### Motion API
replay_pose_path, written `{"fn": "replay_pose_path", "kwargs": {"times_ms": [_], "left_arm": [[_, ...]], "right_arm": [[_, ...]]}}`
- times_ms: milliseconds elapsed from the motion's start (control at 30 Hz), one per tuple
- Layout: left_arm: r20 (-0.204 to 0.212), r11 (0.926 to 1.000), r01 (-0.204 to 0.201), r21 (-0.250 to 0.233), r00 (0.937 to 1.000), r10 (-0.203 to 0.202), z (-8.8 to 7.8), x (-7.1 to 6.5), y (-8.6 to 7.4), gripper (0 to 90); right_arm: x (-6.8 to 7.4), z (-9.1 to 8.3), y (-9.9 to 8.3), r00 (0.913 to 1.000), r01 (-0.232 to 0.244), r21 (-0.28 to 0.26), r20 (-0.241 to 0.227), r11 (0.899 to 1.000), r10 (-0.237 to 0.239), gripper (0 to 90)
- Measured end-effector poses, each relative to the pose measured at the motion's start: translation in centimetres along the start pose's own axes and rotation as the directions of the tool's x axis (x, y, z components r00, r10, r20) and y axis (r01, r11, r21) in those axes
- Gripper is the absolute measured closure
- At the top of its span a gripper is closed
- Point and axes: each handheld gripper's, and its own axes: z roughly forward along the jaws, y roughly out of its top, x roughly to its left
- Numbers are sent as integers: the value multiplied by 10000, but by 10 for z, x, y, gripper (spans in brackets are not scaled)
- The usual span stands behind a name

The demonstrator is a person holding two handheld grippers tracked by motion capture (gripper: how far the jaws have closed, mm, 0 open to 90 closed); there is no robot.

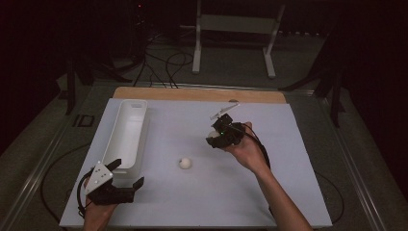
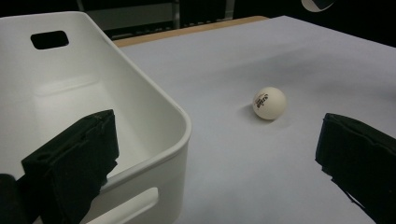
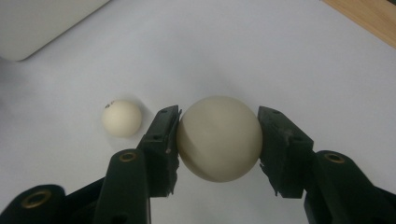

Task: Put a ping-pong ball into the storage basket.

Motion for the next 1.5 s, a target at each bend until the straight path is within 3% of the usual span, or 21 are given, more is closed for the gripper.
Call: {"fn": "replay_pose_path", "kwargs": {"times_ms": [1500], "left_arm": [[27, 10000, 29, 0, 10000, -29, -1, 0, 0, 0]], "right_arm": [[17, 14, 33, 9989, 407, 158, -220, 9990, -404, 503]]}}
